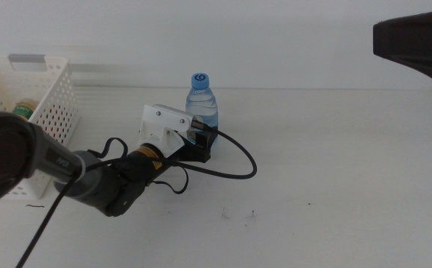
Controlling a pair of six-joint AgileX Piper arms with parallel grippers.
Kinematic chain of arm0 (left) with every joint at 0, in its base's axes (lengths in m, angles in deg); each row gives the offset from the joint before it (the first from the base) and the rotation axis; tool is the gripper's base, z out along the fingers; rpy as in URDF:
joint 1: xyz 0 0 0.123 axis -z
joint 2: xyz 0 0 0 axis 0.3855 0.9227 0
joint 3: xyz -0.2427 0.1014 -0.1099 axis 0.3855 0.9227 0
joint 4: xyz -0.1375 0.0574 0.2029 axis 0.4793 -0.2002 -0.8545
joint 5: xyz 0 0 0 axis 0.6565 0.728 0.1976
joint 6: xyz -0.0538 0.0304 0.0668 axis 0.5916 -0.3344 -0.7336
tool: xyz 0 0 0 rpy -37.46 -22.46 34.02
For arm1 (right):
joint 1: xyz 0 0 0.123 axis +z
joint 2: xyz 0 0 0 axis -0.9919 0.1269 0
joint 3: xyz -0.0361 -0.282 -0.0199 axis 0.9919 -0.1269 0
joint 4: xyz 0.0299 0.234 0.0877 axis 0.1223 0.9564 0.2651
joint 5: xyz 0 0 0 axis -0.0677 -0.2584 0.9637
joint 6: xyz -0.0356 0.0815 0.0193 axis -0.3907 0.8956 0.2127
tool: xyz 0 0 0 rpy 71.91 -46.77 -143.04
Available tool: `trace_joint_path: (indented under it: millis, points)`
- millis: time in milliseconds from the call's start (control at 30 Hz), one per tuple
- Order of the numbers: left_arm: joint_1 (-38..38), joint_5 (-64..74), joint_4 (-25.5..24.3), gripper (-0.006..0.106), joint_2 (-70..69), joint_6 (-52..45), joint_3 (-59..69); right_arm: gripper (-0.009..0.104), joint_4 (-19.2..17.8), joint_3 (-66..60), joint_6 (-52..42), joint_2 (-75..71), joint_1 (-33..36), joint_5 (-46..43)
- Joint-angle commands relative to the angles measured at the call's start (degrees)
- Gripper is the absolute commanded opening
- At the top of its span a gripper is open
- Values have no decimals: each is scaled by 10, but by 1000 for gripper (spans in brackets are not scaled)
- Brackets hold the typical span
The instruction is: Use arms to grab the bottles and put them into the dustbin to the left of the table.
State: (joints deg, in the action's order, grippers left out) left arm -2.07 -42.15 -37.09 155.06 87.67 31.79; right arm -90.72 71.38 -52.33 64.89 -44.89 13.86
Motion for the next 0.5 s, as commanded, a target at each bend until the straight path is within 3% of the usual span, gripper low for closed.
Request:
trace_joint_path:
  millis: [0,467]
  points:
    - [0,-10,4,94,14,5,-21,69,-1,5,-3,-2,3,-3]
    - [0,3,22,91,74,5,-107,69,-1,5,-3,-2,3,-3]
